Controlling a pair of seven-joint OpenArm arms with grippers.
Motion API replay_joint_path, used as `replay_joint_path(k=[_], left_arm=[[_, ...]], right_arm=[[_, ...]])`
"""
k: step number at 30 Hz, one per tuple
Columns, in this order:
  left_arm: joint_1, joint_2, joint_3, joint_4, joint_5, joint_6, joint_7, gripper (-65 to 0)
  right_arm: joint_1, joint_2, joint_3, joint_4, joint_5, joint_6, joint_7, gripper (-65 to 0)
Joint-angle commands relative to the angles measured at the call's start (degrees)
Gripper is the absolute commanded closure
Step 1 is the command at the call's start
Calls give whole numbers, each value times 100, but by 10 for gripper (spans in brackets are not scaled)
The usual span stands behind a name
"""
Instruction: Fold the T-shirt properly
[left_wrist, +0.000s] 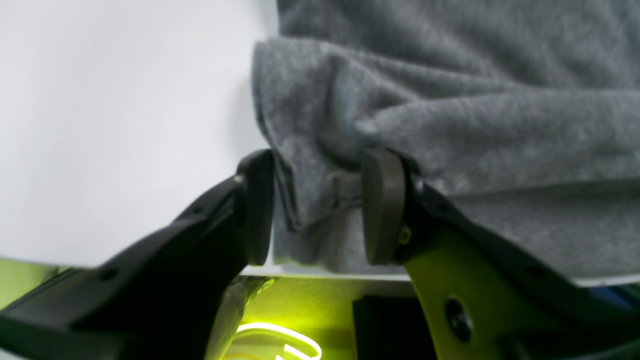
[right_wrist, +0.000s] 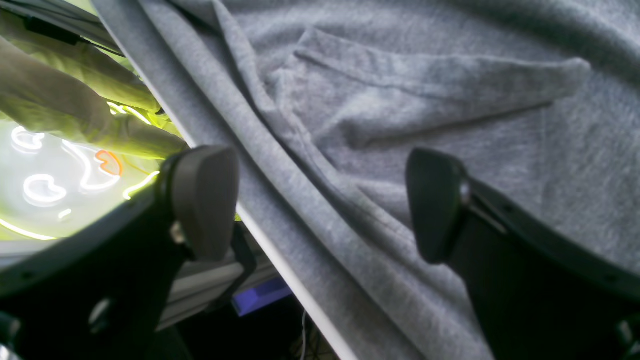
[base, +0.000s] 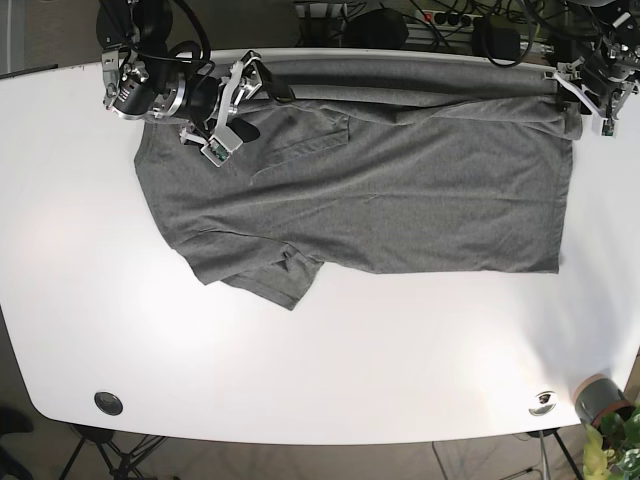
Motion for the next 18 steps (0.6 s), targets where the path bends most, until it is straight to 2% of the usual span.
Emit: replay_joint_path(k=[1,4,6,9,11,18], left_arm=[[18,-100,52,89,-44,-3,-68,-251],[18,-100,61,107,-44,-3,-68,-247],[18,-100,70,107,-44,-3,-77,-221],[18,-100,88,107,-44,-3,-86,-94],[9,-100,96,107,-44,-3,-86,-35],[9,-100,44,362,-44,-3,-95,-25]], right_arm=[[16,37,14,96,132,36,102,-501],[16,28,14,96,132,36,102,-501],[16,28,14,96,132,36,102,-501],[16,28,14,96,132,36,102,-501],[16,28,14,96,132,36,102,-501],[16,28,14,96,132,36,102,-501]])
